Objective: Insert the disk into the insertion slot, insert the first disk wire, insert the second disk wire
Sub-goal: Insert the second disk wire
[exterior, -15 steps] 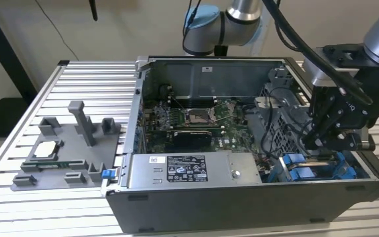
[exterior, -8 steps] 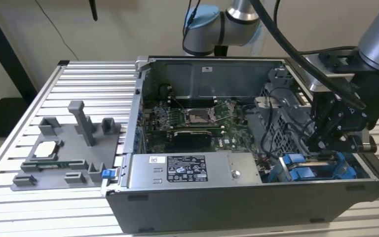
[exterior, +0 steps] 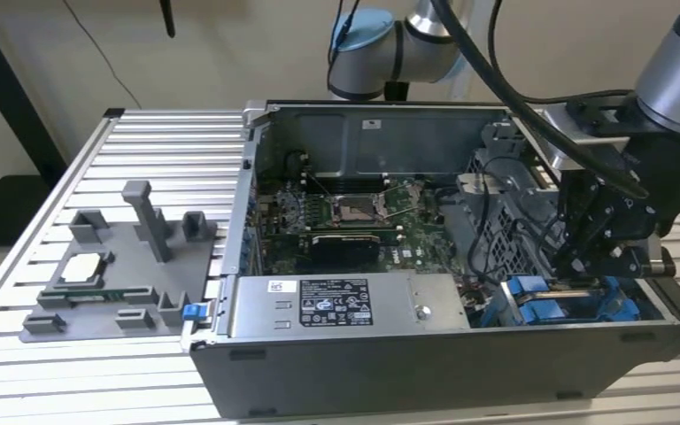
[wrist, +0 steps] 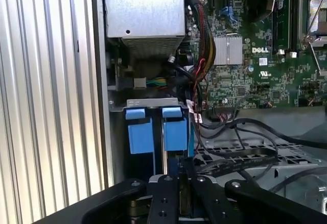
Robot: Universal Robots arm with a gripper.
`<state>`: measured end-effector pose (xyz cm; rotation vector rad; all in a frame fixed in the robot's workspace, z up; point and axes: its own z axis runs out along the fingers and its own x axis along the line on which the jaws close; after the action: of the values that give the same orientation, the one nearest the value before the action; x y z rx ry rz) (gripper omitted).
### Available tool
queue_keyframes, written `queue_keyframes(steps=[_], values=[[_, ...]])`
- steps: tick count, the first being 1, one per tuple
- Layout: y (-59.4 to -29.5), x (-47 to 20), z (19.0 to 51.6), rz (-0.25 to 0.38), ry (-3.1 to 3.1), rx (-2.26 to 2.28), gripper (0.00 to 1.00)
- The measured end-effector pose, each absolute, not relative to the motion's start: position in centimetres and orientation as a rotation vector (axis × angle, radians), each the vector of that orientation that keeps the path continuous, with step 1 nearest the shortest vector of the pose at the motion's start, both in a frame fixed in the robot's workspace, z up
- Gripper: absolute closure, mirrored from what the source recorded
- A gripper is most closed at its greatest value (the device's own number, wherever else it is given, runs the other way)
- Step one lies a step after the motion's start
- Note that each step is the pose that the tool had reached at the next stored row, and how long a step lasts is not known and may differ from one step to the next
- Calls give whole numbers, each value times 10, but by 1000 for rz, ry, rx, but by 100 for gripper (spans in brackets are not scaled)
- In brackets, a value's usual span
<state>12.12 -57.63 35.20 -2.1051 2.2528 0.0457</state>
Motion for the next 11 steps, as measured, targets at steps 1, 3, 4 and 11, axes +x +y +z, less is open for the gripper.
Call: queue_keyframes(steps=[1,3,4,11], values=[[-576,121,352,46,2253,-2105,100],[-575,122,351,45,2253,-2105,100],[-575,122,350,45,2253,-2105,100],[-570,126,347,45,2253,-2105,100]])
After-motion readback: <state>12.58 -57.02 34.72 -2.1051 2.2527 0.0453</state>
